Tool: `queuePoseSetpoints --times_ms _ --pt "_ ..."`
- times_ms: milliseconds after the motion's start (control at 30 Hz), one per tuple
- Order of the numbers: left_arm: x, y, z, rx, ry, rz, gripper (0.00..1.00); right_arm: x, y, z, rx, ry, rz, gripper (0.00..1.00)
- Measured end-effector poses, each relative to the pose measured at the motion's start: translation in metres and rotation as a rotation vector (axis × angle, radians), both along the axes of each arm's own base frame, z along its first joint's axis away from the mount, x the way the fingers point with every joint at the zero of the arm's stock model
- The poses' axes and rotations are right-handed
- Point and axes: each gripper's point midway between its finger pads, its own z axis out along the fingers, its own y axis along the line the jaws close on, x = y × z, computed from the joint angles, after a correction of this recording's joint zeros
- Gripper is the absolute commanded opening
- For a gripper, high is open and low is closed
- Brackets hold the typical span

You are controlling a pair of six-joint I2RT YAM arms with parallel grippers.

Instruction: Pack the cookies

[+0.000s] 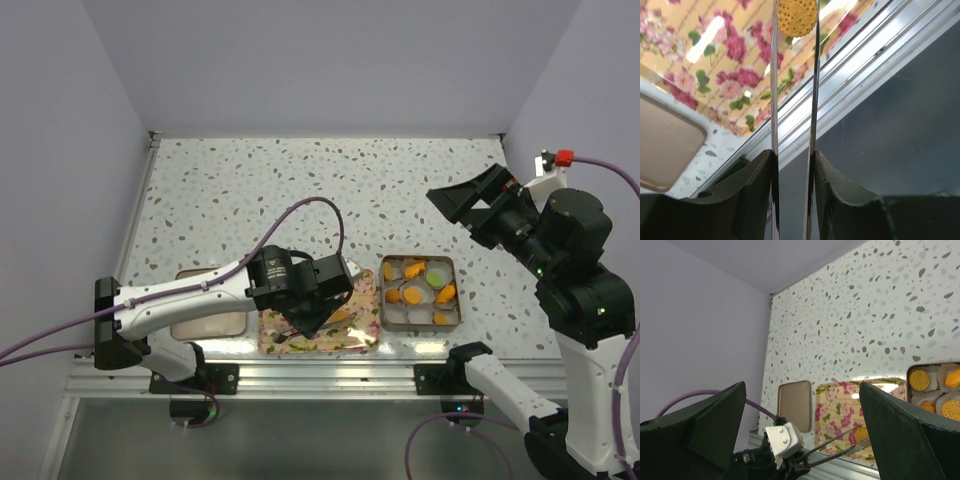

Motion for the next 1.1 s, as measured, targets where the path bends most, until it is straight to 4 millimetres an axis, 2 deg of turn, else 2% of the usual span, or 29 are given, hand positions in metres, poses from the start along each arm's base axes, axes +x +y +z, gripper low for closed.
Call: queuePoseSetpoints --times_ms 200,333,467,600,767,1100 --pt "0.018 -0.049 0.043 -0.121 -0.06 -0.032 0.35 -0.011 -0.015 0.051 -0.063 -0.13 -0.035 0.99" --pt "0.027 -0.089 0.059 -0.197 -0.082 -0.076 0.34 -0.023 -0.024 0.057 -0.083 -0.158 -0.057 0.99" --pt "0.034 -0.132 0.053 -0.235 -0.071 -0.123 0.34 -0.029 -0.027 0.049 -0.103 -0.131 -0.063 0.99" --pt "0.035 -0.164 0.026 -0.229 -0.035 -0.171 0.34 -0.034 -0.033 0.047 -0.122 -0.111 -0.077 0.99" --pt "0.034 -0.176 -0.001 -0.193 -0.004 -0.211 0.34 -0.041 -0.039 0.052 -0.133 -0.123 -0.098 0.99" --pt "0.036 -0.181 0.0 -0.211 -0.016 -0.243 0.46 -0.046 -0.045 0.046 -0.154 -0.108 -0.12 0.99"
